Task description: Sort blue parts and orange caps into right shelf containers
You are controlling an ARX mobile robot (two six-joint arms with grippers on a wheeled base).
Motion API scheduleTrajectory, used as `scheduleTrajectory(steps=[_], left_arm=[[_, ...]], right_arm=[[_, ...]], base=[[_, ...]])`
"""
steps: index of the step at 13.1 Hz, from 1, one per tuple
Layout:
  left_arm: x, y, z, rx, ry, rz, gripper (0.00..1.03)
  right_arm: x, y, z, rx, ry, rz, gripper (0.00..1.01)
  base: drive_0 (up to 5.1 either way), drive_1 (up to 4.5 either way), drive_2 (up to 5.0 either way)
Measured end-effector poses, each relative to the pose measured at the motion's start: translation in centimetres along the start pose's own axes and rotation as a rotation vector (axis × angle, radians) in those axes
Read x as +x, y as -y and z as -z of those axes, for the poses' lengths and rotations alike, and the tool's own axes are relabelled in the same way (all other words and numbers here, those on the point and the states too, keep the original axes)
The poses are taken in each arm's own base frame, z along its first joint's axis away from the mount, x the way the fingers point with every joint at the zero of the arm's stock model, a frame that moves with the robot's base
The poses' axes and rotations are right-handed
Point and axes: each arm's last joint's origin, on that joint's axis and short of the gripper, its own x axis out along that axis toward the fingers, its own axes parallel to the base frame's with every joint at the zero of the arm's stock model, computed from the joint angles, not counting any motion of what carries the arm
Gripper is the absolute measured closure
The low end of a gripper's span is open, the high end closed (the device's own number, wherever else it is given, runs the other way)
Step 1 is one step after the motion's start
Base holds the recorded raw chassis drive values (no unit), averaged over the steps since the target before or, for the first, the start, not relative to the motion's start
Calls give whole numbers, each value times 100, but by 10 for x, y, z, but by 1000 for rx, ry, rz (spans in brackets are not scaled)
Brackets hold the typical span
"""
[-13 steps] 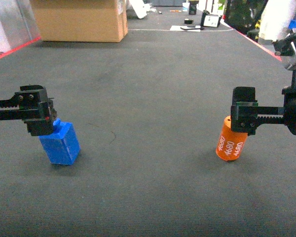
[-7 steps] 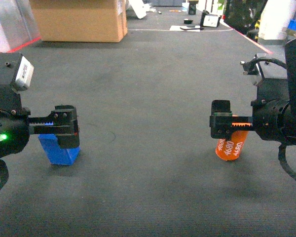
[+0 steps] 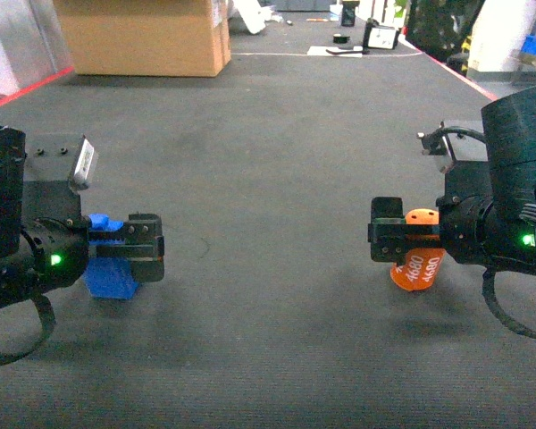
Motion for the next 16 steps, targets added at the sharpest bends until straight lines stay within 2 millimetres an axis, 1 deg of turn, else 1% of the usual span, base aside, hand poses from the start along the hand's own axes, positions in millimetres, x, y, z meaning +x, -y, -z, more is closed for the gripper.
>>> scheduleTrajectory(steps=[4, 5, 6, 7, 8, 9, 12, 13, 15, 16], left_arm=[[5, -3, 6, -2, -23, -12, 5], [5, -3, 6, 0, -28, -12, 7], [6, -3, 8, 1, -36, -12, 25], [6, -3, 8, 2, -41, -12, 39], [6, -3, 9, 2, -41, -10, 50], [6, -3, 8, 2, -38, -10, 57], [4, -3, 6, -1, -9, -18, 58], [-29, -2, -12, -22, 127, -36, 59], [-57, 0, -24, -29, 240, -62, 59], [-74, 1, -24, -15, 286, -89, 59]], right_arm=[[6, 0, 4, -22, -12, 17, 3], [6, -1, 5, -35, -16, 25, 13], [5, -4, 6, -51, -18, 24, 32], [5, -7, 6, -65, -19, 18, 46], [5, -9, 7, -77, -16, 15, 56], [4, -9, 6, -78, -13, 15, 57], [0, -9, 6, -77, 19, 20, 57], [-27, -8, -4, -50, 142, 30, 57], [-58, -8, -15, -28, 263, 50, 57], [-74, -6, -15, -23, 310, 71, 57]], base=[[0, 0, 0], [0, 0, 0], [0, 0, 0], [0, 0, 0], [0, 0, 0], [0, 0, 0], [0, 0, 0], [0, 0, 0], [0, 0, 0], [0, 0, 0]])
